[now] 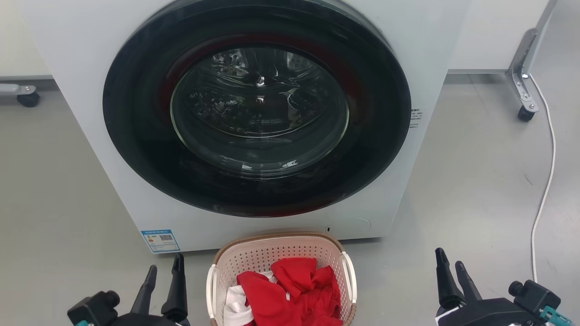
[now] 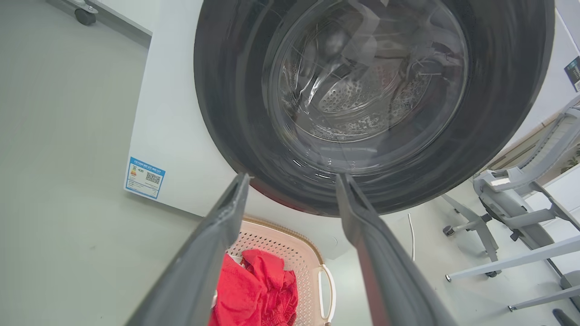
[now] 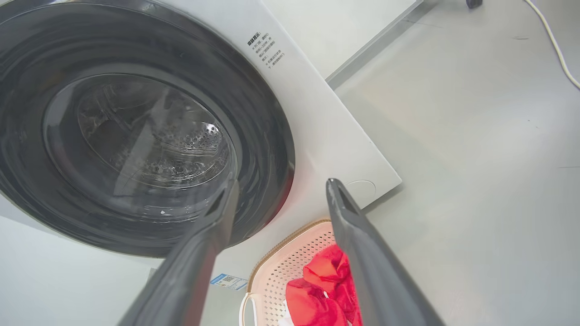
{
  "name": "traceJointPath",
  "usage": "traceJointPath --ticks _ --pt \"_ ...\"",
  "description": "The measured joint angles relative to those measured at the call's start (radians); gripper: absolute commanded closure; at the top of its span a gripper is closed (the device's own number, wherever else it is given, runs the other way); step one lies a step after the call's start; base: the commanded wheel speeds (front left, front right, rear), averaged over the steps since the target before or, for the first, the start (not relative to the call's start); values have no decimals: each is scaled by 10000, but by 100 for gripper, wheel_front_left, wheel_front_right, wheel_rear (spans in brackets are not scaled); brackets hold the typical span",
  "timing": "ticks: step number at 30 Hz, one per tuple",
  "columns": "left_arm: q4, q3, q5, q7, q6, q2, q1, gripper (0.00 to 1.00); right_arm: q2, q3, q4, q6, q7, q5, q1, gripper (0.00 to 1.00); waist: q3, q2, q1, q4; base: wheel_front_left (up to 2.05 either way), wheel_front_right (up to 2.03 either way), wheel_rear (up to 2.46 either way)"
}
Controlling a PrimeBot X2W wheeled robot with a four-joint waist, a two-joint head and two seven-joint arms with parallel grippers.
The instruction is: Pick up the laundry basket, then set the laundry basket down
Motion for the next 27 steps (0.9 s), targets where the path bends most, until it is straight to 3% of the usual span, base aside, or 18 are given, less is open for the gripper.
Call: traceJointPath --ticks 27 --pt "-834 -663 4157 -970 681 92 246 0 -96 986 -665 -623 -963 -3651 4 0 -15 0 0 -13 0 0 0"
